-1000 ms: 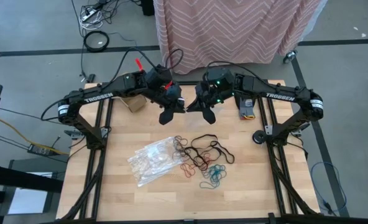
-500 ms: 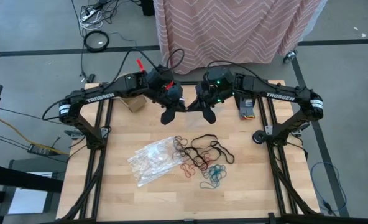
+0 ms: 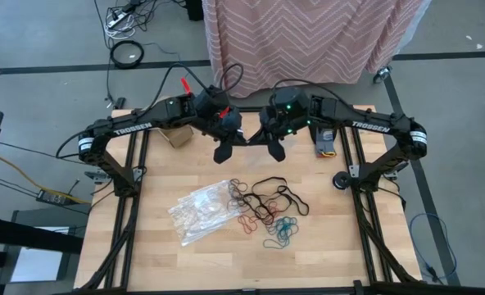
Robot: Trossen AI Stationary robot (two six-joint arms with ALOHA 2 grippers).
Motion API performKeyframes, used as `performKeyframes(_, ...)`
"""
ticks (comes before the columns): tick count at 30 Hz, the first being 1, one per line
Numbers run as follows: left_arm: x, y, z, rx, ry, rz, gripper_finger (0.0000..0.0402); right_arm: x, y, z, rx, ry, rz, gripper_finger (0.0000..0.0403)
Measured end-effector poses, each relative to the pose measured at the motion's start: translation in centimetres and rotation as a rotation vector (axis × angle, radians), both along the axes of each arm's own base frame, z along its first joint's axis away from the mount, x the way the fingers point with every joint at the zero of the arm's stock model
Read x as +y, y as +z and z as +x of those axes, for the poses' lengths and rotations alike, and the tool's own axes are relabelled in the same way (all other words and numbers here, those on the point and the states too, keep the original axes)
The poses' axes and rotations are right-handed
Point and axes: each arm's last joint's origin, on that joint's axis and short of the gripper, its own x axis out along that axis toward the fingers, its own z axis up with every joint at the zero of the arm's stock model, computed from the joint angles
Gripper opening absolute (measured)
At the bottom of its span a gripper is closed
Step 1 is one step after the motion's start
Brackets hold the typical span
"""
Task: Sort rubber bands
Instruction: Open the transparent zip bag
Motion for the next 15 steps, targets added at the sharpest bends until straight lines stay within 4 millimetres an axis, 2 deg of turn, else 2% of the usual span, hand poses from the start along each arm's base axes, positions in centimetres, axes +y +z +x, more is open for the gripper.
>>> performKeyframes(15, 0.2, 0.8, -1.2, 0.006, 0.03, 0.021, 0.0, -0.5, -0.3, -0.6, 0.051, -0.021, 0.012, 0.0005)
